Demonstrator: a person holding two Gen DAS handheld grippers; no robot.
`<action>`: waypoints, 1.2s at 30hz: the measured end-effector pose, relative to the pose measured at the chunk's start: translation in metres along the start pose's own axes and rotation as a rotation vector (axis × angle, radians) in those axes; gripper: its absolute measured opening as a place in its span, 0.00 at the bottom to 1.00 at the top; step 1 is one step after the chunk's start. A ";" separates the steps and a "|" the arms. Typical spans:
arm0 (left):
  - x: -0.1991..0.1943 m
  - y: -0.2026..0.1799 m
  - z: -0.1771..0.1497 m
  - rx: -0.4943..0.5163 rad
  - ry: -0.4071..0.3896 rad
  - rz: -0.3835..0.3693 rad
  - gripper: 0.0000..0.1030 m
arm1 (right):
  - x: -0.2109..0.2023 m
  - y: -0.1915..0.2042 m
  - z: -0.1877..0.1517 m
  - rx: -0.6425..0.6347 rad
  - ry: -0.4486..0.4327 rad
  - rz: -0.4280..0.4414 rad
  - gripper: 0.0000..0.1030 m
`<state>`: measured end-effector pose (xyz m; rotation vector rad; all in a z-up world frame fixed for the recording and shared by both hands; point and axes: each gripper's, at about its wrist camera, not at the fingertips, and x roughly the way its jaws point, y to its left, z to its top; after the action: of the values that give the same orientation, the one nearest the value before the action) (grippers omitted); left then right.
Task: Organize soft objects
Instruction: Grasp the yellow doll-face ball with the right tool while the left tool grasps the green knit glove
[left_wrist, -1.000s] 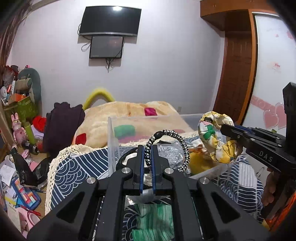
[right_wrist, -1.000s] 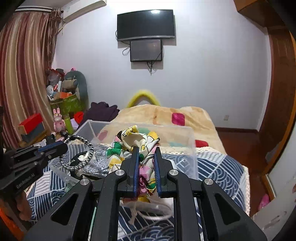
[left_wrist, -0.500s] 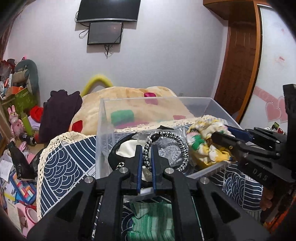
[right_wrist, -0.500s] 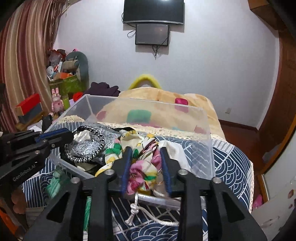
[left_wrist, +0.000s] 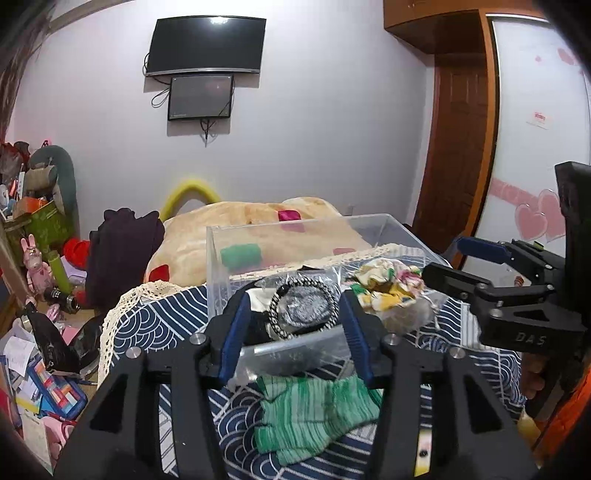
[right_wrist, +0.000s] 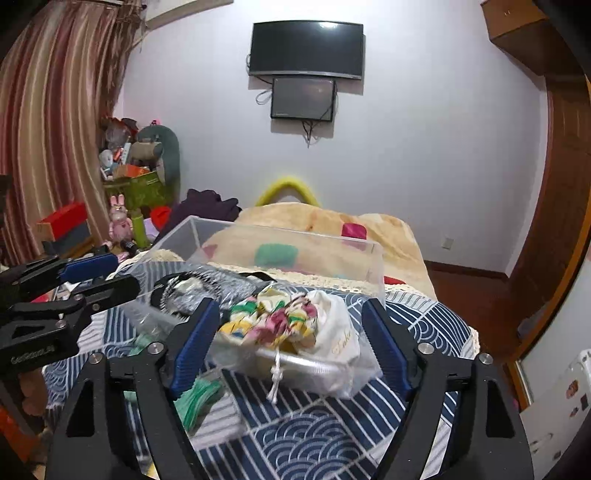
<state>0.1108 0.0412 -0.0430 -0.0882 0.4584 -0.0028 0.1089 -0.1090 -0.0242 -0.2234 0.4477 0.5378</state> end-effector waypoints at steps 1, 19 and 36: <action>-0.004 -0.001 -0.001 0.004 0.000 -0.004 0.57 | -0.005 0.001 -0.002 -0.007 -0.004 -0.001 0.79; 0.005 0.002 -0.074 -0.031 0.209 0.041 0.81 | 0.024 0.020 -0.071 0.139 0.240 0.184 0.81; -0.004 -0.007 -0.105 -0.043 0.270 0.047 0.81 | 0.031 0.060 -0.088 0.038 0.318 0.240 0.47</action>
<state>0.0613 0.0250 -0.1340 -0.1200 0.7300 0.0422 0.0688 -0.0730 -0.1218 -0.2210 0.7994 0.7320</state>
